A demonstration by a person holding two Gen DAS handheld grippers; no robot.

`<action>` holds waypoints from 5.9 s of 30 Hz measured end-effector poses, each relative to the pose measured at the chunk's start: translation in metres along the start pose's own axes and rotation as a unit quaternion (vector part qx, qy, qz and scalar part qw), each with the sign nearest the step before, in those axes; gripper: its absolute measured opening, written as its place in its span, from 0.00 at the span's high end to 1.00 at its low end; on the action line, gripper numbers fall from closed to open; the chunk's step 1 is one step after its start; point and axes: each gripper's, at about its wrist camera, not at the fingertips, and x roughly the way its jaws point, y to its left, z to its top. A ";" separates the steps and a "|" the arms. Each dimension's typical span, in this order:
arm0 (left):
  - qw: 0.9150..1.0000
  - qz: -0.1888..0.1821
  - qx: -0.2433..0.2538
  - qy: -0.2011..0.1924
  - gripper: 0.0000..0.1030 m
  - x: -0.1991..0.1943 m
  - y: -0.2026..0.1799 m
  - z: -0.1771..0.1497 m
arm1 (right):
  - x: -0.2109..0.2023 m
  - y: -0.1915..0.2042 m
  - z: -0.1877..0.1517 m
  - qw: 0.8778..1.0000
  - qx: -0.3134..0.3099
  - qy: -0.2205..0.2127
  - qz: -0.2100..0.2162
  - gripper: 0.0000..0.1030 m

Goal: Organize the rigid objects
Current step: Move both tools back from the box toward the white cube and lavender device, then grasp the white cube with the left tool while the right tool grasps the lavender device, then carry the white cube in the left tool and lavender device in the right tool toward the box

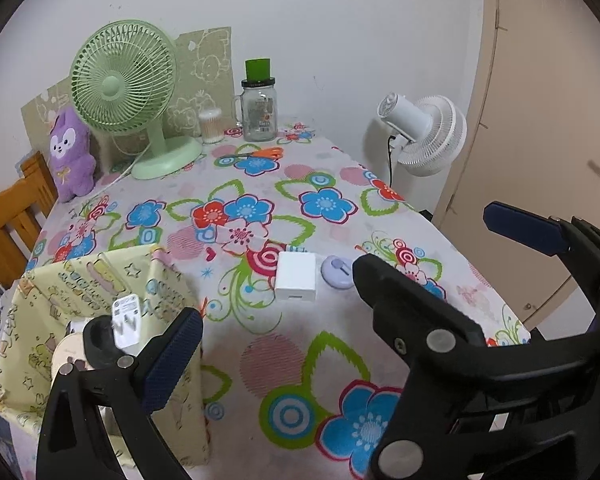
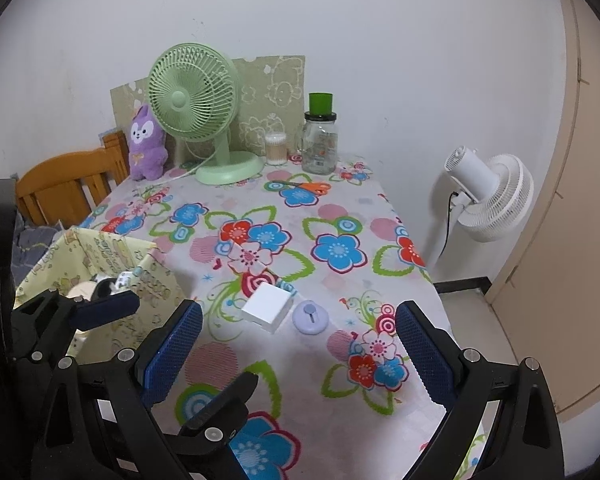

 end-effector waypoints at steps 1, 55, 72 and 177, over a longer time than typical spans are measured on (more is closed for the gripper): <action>1.000 0.001 0.002 -0.002 0.00 0.002 -0.002 0.000 | 0.002 -0.002 0.000 1.000 0.001 0.000 0.002 0.04; 0.998 0.013 -0.010 0.068 0.22 0.134 -0.001 0.008 | 0.118 -0.059 -0.021 0.997 0.044 0.068 -0.006 0.13; 0.997 0.035 -0.045 0.059 0.61 0.125 0.025 0.009 | 0.126 -0.044 -0.012 0.996 0.044 0.075 0.002 0.13; 1.000 0.011 0.026 -0.008 0.61 -0.031 0.016 -0.017 | -0.014 0.038 -0.007 0.999 0.015 0.036 -0.032 0.60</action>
